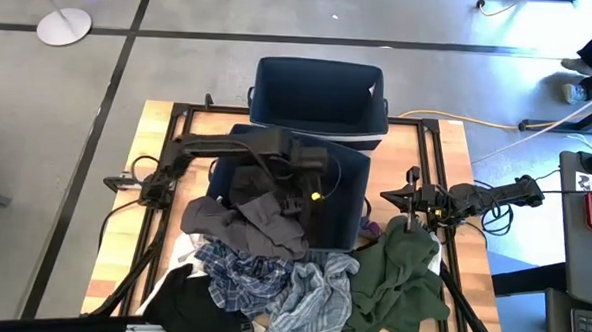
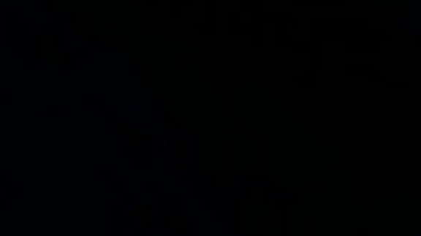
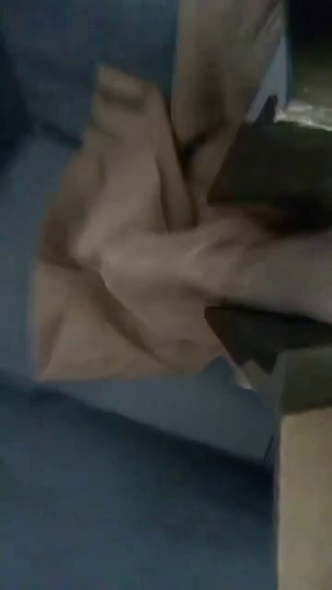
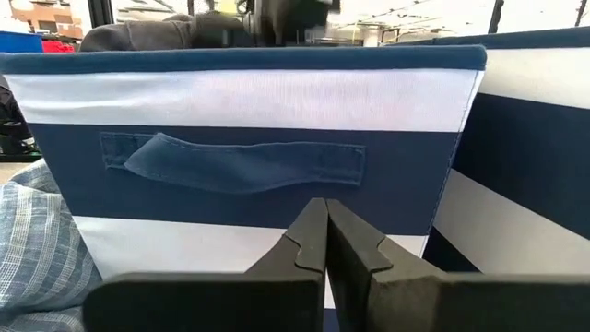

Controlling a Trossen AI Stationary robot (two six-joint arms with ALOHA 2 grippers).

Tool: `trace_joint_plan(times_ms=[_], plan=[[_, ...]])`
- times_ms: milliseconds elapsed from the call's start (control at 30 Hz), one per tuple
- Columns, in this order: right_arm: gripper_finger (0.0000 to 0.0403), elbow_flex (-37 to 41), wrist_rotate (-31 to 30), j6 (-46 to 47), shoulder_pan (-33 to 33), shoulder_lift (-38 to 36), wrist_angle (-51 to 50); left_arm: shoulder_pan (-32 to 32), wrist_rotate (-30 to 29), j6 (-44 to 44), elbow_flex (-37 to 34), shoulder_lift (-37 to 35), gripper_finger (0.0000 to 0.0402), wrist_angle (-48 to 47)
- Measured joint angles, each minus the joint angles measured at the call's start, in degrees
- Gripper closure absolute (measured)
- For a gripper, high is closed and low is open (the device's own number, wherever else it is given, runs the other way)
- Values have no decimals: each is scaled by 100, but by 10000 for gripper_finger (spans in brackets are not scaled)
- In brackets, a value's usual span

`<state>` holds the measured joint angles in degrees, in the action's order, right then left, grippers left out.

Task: Sort clothes
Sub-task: Put the gray shorts into the bottom blue laundry bin

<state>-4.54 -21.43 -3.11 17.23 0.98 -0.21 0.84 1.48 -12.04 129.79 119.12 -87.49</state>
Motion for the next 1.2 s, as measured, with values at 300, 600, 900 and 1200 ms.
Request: trace_joint_plan(times_ms=[300,600,900,1200], plan=[[395,0,2,-2,1,-1,-12,-601,-784,-1161,291,-1478,221,-219],[395,0,2,9,1,0,11,-1678,-799,-2287,-302,-2176,228,-252],[395,0,2,45,2,-1,25,-1945,-694,-2488,-1652,-2200,234,25],[395,0,2,33,0,1,33,-1240,-522,-1323,-2642,-2204,234,1711]])
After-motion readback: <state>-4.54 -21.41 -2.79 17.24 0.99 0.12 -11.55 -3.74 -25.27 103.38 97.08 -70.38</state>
